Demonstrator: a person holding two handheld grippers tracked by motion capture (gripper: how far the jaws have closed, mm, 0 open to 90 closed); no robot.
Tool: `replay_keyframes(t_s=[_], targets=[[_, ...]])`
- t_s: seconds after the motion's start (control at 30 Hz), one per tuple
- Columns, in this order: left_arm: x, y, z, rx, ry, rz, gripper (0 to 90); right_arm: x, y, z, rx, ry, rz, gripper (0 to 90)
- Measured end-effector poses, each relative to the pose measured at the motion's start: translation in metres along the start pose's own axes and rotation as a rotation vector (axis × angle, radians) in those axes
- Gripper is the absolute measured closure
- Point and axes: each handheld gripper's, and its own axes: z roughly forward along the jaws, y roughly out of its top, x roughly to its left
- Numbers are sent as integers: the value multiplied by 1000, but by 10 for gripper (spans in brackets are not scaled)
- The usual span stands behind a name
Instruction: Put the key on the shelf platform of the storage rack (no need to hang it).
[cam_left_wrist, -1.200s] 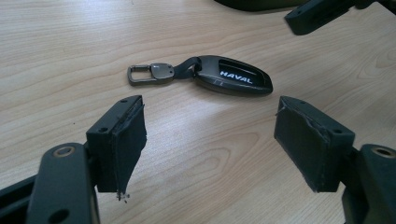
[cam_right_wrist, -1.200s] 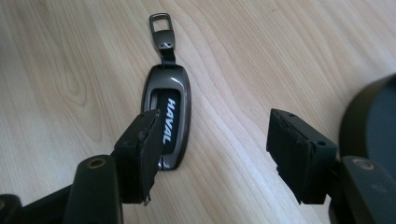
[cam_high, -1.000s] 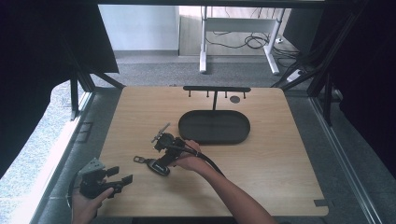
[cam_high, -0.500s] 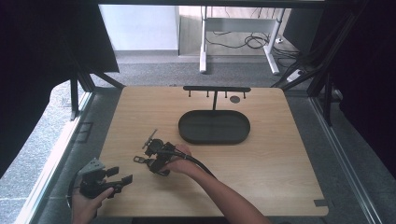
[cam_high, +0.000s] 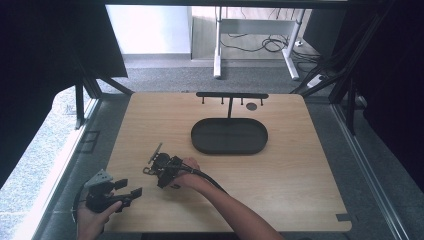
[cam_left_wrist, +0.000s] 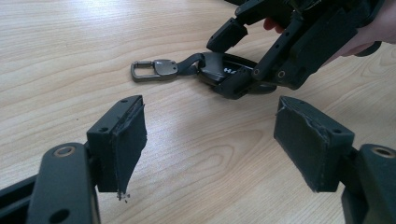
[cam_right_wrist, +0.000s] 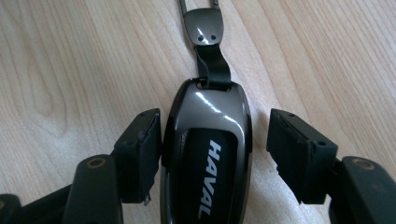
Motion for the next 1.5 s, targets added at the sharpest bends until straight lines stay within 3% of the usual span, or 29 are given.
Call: replay_keyframes(t_s=[0.07,0.1,0.17,0.43,0.63,0.83,1.3,1.5], targets=[[0,0,0,0,2,0,254,0,0,0,1,3,2,376],[0,0,0,1,3,-1,254,-1,1,0,-1,27,2,439],[0,0,0,0,5,-4,254,-2,2,0,-1,31,2,481],[0,0,1,3,8,-5,254,-7,2,-2,5,59,3,491],[0,0,2,6,9,-7,255,-10,0,-7,-25,85,9,493],[1,0,1,-2,15,-8,255,-13,-2,-24,-63,94,23,494],[1,0,0,-5,16,-10,255,-32,-19,-87,-175,79,54,495],[1,0,1,-5,12,-8,255,-39,-28,-100,-185,61,66,495]])
